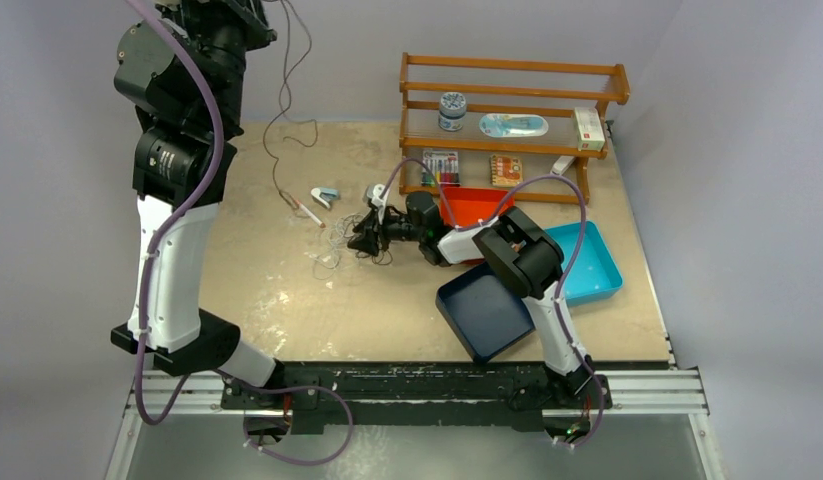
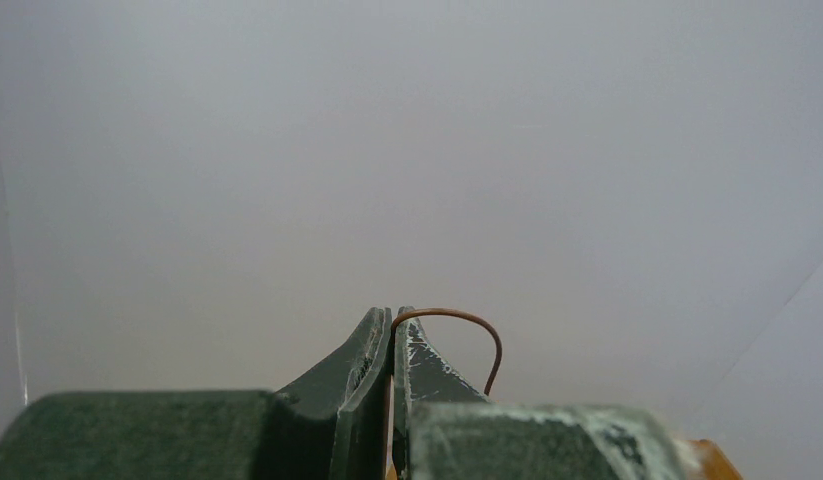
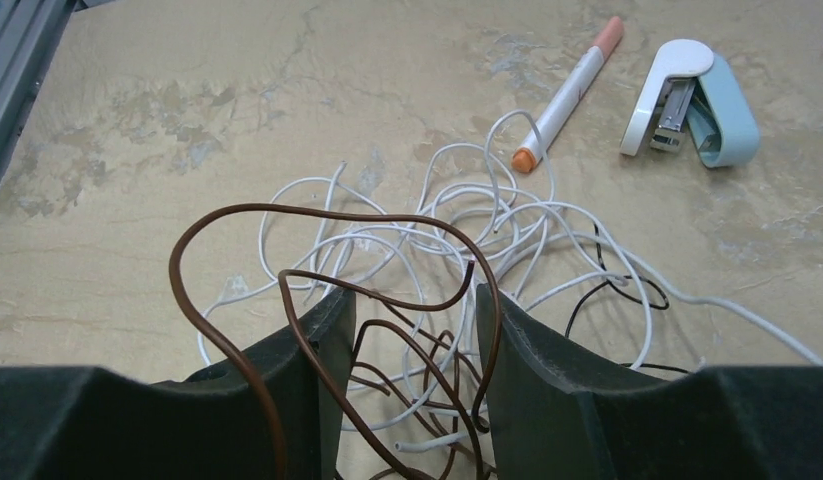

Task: Untangle the cables

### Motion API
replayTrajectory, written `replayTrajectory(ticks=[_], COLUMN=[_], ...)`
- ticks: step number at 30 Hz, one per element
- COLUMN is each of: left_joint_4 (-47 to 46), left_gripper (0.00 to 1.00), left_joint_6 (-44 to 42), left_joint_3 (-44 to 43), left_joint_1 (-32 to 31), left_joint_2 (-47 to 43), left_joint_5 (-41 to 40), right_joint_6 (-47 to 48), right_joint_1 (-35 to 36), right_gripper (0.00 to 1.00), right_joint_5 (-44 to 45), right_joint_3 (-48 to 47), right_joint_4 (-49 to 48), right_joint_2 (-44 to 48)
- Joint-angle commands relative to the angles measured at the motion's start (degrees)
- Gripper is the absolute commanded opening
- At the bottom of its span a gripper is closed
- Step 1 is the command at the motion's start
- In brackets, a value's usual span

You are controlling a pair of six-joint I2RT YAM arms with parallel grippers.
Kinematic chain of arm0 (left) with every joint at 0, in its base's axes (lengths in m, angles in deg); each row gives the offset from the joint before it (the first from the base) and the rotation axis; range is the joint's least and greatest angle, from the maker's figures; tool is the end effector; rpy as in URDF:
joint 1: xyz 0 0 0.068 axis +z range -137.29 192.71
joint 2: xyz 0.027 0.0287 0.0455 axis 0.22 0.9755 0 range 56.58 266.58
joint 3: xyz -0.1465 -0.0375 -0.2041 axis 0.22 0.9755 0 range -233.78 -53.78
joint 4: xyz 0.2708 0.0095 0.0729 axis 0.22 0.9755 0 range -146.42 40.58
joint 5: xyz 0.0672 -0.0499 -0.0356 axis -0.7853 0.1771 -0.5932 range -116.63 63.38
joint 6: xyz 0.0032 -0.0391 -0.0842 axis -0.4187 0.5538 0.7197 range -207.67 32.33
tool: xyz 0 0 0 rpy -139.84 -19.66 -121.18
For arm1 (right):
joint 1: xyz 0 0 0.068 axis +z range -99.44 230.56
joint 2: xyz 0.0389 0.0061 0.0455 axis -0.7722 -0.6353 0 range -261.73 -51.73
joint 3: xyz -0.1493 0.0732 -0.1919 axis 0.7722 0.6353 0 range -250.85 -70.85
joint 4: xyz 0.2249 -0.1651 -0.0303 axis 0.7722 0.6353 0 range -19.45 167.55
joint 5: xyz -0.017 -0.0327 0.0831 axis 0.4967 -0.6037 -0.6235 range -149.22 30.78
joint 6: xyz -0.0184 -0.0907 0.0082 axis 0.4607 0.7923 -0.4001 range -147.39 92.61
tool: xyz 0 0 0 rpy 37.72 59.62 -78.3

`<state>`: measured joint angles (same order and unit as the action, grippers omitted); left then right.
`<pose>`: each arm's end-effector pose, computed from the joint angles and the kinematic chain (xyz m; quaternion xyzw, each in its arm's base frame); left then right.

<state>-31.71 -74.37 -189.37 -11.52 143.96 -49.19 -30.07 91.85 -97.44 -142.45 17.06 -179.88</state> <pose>0.2682 -0.0854 0.6559 -0.1117 0.5508 -0.1623 0.8110 0.3466 0.3733 0.1099 -0.4393 0.5727 0.4637 0.5138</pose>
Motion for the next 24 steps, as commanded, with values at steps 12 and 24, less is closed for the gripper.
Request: replayTrajectory(ticks=[12,24], left_joint_4=[-6.35,-6.49], left_gripper=[0.0,0.0], left_joint_6=[-3.09,1.75], left_joint_3=[4.17,18.64], left_joint_1=[0.13,0.14], left_joint_2=[-1.13,-5.57], left_joint_5=[-1.8,6.69], right_joint_6=[0.72,4.98], right_joint_1=[0.12,-0.87], right_gripper=[0.69,0.82], right_joint_5=[-1.39,7.05], right_joint_3=[7.75,20.92], right_joint_4=[-0.06,10.35], right_joint_2=[16.96,42.3])
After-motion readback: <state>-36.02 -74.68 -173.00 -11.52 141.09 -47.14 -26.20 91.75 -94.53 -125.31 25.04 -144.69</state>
